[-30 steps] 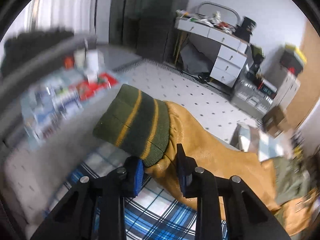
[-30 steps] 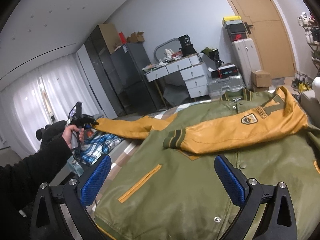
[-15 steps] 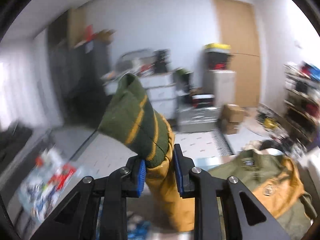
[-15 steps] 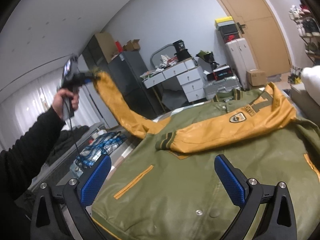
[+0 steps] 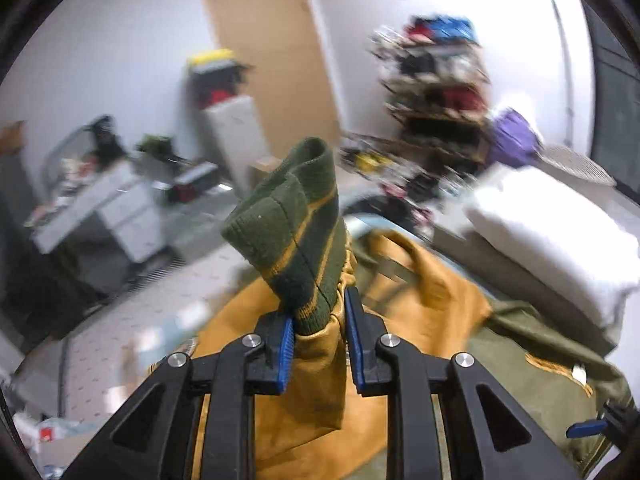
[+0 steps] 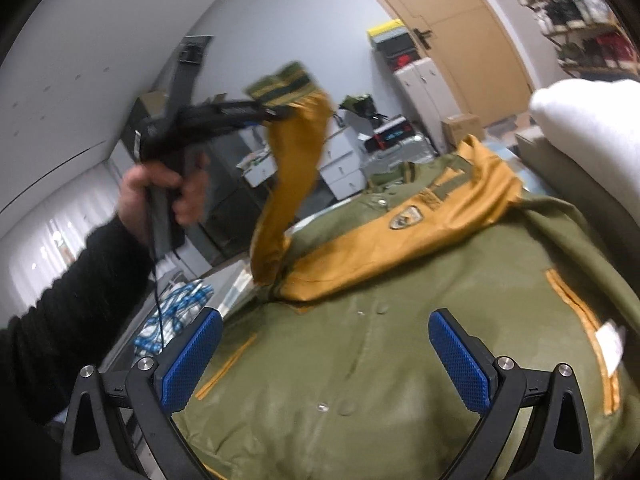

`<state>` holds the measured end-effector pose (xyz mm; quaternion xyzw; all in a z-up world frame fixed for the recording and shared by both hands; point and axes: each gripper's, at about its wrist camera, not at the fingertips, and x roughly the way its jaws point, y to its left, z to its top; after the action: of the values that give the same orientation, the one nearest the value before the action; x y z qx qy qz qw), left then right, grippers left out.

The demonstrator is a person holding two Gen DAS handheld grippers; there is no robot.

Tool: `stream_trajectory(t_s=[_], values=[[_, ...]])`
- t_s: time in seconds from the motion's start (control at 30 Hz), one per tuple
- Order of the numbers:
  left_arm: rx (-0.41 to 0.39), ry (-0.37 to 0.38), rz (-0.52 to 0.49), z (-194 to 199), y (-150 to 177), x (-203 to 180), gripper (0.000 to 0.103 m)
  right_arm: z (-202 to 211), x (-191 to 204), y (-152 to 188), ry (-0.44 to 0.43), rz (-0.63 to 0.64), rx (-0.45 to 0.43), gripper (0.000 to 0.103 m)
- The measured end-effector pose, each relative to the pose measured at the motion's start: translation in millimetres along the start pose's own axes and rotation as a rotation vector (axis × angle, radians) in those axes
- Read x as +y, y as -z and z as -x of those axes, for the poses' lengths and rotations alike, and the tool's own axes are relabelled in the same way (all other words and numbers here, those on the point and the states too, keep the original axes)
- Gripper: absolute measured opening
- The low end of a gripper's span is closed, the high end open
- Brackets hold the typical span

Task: Fold large clothes
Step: 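Lift the held sleeve and lay it across the jacket front, release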

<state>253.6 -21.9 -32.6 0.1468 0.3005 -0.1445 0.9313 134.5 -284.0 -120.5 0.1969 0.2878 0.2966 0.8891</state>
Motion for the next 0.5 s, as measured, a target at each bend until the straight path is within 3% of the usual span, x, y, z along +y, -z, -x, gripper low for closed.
stream_trajectory(t_s=[0.13,0.2,0.27,0.3,0.37,0.4,0.5], values=[[0.163,0.146,0.037,-47,34,-16,0.021,4,-9,-2,0.041,-0.013,0.016,0.103],[0.183,0.202,0.063,-45,44,-12,0.021,5,-16,-3,0.068,-0.029,0.025,0.103],[0.148,0.248,0.082,-25,54,-6,0.024,3,-22,-4,0.088,-0.042,0.034,0.103],[0.119,0.228,0.099,-10,58,-1,0.029,1,-24,-6,0.106,-0.046,0.040,0.103],[0.077,0.187,0.140,15,65,16,0.079,-5,-26,-10,0.110,-0.052,0.056,0.103],[0.043,0.140,0.175,30,71,30,0.085,-11,-27,-15,0.104,-0.062,0.068,0.103],[0.020,-0.001,0.255,39,78,39,0.086,-31,-28,-34,0.080,-0.088,0.097,0.103]])
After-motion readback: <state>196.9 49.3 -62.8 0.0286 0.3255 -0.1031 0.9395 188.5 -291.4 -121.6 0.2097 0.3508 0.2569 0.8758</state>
